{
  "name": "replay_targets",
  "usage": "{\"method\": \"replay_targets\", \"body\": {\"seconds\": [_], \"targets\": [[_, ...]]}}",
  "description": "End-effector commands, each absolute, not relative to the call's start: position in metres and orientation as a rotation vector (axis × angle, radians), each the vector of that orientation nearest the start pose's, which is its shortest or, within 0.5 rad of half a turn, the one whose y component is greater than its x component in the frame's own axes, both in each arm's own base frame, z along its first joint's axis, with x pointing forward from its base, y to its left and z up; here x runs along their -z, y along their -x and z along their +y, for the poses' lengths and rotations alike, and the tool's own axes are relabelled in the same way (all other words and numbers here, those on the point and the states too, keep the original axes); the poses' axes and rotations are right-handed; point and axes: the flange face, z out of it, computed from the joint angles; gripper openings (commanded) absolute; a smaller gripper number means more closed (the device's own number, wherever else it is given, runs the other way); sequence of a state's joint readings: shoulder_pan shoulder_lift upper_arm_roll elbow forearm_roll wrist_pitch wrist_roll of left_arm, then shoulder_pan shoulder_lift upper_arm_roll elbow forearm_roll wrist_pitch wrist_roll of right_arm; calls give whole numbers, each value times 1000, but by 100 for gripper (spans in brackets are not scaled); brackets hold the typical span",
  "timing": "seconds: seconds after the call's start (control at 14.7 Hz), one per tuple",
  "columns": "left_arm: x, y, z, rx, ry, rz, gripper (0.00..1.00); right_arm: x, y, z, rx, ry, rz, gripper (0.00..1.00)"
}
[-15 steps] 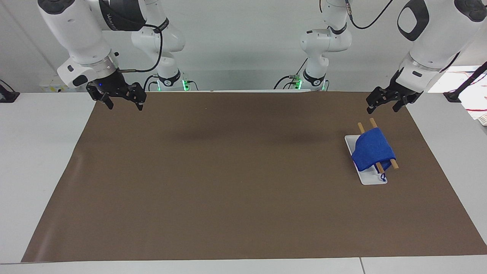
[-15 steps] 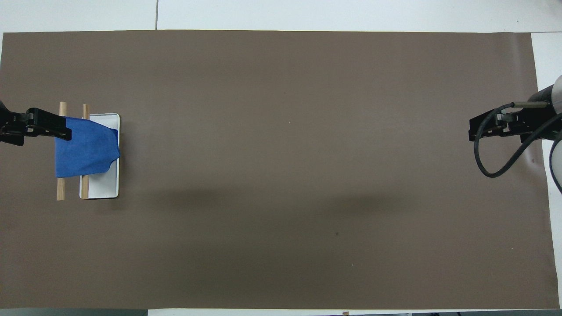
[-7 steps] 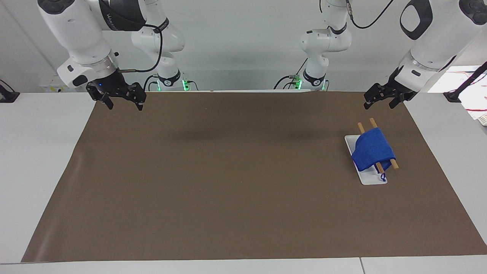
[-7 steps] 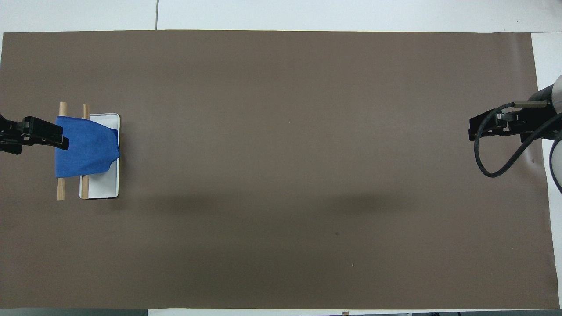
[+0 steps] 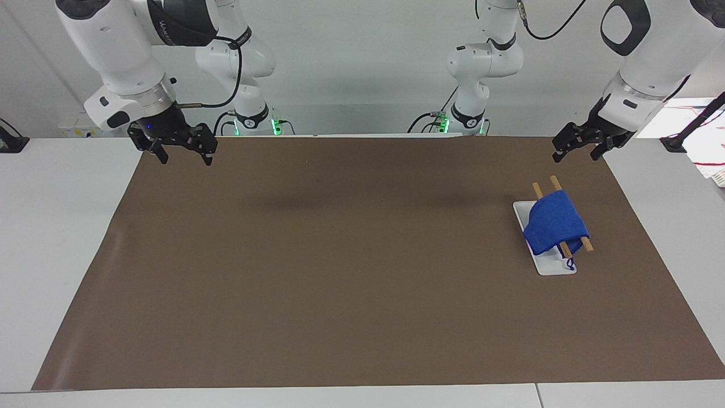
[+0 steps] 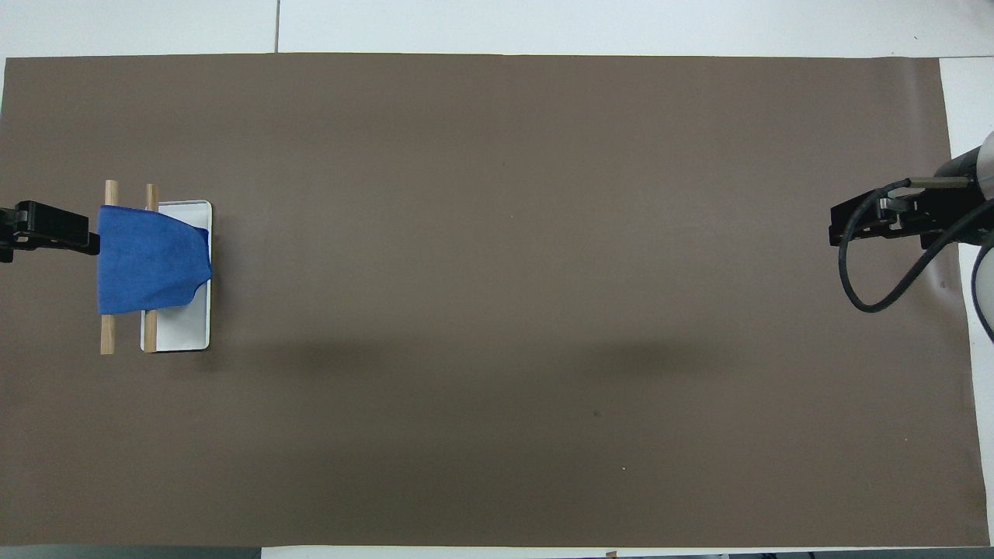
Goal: Right arm passes towel to left arm to hang
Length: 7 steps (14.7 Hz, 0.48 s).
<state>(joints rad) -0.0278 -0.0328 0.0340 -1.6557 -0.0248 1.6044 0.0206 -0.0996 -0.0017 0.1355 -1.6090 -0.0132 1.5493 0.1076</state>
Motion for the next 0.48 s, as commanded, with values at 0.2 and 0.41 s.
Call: {"method": "replay_targets", "body": {"seconds": [0.2, 0.41], "targets": [[-606, -547, -1, 36, 3132, 83, 100, -605, -548, 15, -64, 3156, 128, 100], [-606, -546, 2, 36, 3133, 87, 100, -606, -550, 12, -59, 3154, 135, 100]]}}
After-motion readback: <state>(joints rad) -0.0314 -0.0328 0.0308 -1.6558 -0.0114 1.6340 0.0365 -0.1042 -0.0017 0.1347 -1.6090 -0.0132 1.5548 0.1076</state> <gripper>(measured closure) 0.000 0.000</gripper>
